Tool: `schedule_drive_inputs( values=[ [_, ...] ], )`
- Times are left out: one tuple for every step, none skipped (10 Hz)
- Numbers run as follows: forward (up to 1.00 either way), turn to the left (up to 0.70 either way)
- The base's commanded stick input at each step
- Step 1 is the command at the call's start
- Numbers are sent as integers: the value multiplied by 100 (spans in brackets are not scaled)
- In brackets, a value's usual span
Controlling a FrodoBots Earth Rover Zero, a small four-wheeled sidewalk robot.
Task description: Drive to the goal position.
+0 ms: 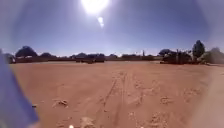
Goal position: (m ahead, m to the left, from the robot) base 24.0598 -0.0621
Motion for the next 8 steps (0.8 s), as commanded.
schedule_drive_inputs(
  values=[
    [70,0],
    [70,0],
    [70,0],
    [70,0],
    [70,0],
    [70,0],
    [70,0],
    [70,0]
  ],
)
